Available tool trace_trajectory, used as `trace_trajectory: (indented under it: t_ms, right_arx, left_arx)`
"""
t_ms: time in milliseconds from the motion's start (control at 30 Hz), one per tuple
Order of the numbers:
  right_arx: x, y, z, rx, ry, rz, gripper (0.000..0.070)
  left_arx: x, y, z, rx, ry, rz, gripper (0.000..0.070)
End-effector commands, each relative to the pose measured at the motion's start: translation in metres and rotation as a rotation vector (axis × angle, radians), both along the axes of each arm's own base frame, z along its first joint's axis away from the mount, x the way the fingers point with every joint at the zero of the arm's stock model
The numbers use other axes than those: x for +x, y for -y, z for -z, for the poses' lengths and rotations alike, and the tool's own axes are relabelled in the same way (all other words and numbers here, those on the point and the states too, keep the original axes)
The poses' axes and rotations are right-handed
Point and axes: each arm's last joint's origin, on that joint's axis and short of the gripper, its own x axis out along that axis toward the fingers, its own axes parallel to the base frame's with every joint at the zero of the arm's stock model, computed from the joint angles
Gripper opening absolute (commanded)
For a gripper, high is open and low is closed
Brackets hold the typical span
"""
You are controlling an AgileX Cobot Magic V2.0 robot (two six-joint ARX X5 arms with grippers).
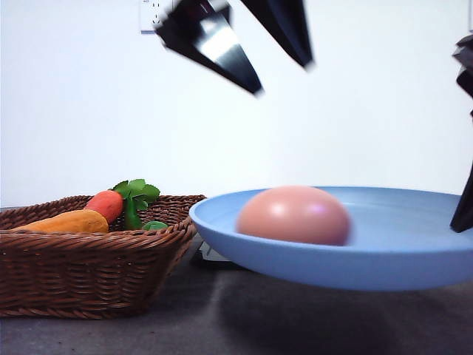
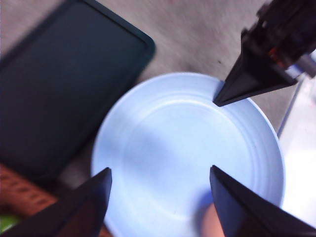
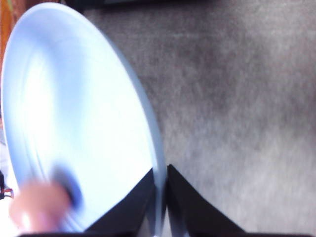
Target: Transfer egg from basket to plate and serve
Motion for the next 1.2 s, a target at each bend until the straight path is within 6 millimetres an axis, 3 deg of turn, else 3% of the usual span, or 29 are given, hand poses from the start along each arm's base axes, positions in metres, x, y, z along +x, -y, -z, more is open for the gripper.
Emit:
trace_trajectory:
  t_ms: [0,233,500,767,967,1167]
  right_arx:
    - [0.01,-0.002,-0.005,0.018,0.026,-0.008,0.0]
    - [0.055,0.006,-0.008,0.004,0.054,0.032,0.0]
    - [0.125,0.013,-0.005,0.0,0.078,0.07,0.0]
    - [0.181,0.012,0.021,-0.004,0.03,0.077,0.0]
    - [0.196,0.011,0.039,-0.008,-0.006,0.077,0.0004]
    - [0.197,0.011,0.042,-0.009,-0.005,0.073,0.0213]
  left_arx:
    - [-0.004,-0.007,-0.014,-0.029,0.036,-0.016,0.041]
    - [-0.026,-0.061,-0.059,-0.087,0.203,-0.169,0.041]
    - [-0.054,-0.105,-0.088,-0.195,0.301,-0.263,0.0409]
    - [-0.063,-0.116,-0.091,-0.202,0.296,-0.268,0.0409]
    - [-0.063,-0.115,-0.09,-0.203,0.282,-0.275,0.0409]
    - [-0.063,-0.115,-0.09,-0.207,0.277,-0.281,0.0409]
